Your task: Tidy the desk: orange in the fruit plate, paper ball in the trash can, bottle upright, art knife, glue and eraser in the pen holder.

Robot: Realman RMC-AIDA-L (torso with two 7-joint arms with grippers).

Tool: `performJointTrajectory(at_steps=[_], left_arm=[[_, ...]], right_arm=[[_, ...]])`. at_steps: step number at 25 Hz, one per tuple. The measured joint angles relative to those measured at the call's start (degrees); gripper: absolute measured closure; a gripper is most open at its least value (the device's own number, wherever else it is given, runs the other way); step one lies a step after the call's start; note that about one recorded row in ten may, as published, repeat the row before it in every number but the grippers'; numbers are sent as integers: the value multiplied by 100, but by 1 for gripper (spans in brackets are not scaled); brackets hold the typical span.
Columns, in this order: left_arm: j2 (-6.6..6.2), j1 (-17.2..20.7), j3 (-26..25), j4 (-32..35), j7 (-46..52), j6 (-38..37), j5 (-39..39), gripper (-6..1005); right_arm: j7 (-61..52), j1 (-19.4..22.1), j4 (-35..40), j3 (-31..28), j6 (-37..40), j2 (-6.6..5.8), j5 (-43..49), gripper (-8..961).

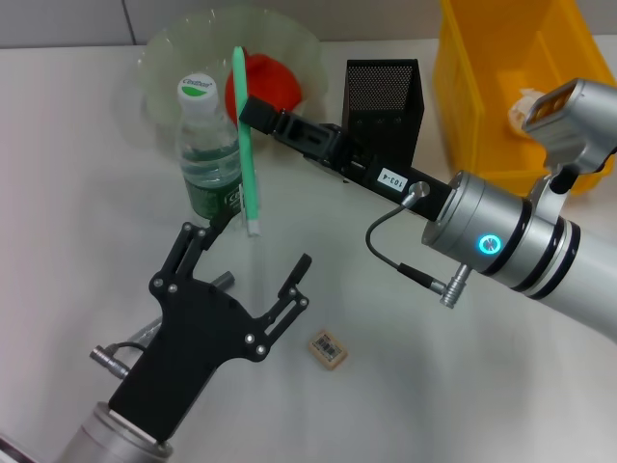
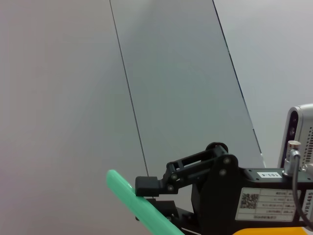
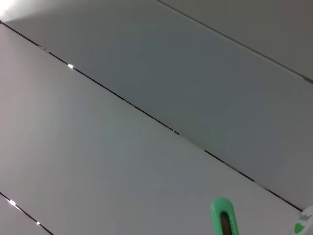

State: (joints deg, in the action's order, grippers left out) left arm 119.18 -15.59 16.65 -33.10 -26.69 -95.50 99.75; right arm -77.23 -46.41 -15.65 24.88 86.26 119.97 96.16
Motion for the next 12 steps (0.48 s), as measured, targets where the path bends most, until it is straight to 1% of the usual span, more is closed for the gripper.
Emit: performJointTrajectory(at_steps=[12], left_arm=[[0, -18, -272, -28, -12, 76, 1, 193]], right_arm=[[-8, 26, -79, -13, 0, 0, 104, 819]])
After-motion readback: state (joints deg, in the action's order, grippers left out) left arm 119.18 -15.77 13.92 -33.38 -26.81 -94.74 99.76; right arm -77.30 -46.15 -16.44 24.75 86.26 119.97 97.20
